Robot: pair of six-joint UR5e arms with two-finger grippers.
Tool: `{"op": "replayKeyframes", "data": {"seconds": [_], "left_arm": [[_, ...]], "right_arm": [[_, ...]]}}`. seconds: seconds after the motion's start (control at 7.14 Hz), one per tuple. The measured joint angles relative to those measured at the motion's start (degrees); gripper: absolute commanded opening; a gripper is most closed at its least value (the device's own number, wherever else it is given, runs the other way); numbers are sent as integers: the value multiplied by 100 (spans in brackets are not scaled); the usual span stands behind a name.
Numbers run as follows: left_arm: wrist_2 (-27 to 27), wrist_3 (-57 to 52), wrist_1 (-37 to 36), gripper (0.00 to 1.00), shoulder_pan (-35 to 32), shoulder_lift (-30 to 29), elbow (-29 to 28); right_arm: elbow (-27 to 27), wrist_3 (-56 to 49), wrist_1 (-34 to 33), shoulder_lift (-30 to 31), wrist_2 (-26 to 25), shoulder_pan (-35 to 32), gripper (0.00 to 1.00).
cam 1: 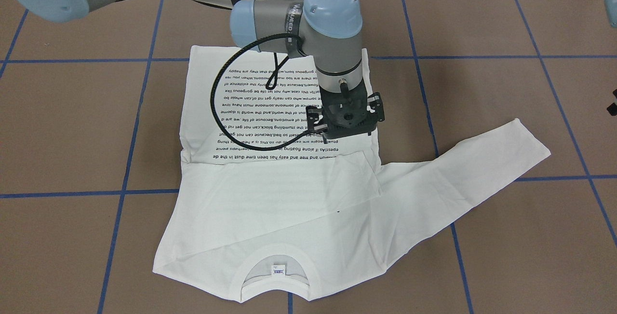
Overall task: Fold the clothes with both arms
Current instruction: 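Open the right gripper and withdraw it from the folded sleeve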
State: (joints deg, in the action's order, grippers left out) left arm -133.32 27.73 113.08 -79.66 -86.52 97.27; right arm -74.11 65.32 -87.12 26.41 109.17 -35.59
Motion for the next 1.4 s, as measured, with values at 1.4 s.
{"op": "replayKeyframes", "data": {"seconds": [1.4], "left_arm": [[1724, 2693, 2432, 99, 2167, 18, -1152]], "right_arm": [[-3243, -4053, -2953, 3465, 1521, -2474, 100]]}}
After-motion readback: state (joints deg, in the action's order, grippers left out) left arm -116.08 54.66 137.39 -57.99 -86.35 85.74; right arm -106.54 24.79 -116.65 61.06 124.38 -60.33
